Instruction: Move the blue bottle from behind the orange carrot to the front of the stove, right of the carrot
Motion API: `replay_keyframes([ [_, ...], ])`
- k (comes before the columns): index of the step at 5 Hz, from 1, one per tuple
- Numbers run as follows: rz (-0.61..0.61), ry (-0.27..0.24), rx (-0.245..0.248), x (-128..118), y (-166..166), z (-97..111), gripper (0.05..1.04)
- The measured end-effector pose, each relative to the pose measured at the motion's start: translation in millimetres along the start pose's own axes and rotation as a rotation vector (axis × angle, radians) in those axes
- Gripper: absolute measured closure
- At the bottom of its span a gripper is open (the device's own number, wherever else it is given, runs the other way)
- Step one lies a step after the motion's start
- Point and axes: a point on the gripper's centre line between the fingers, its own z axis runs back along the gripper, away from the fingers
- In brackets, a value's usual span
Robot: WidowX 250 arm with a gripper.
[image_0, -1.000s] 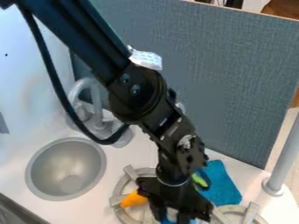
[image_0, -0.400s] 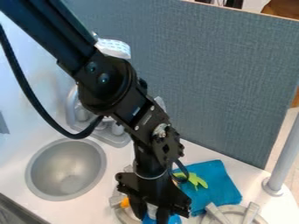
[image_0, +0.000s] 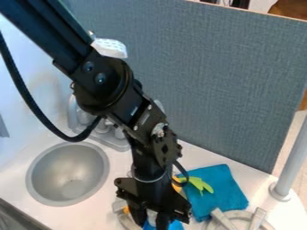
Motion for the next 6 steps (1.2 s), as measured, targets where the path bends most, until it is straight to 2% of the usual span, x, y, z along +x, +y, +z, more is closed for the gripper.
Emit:
replay_keyframes([
  [2, 0.016, 0.017, 0.002, -2.4, -0.7, 0.4, 0.578],
  [3, 0.037, 0.002, 0.001, 7.0, -6.0, -2.5, 0.578],
  [6, 0.042, 0.004, -0.006, 29.9, -34.5, -9.5, 0.578],
])
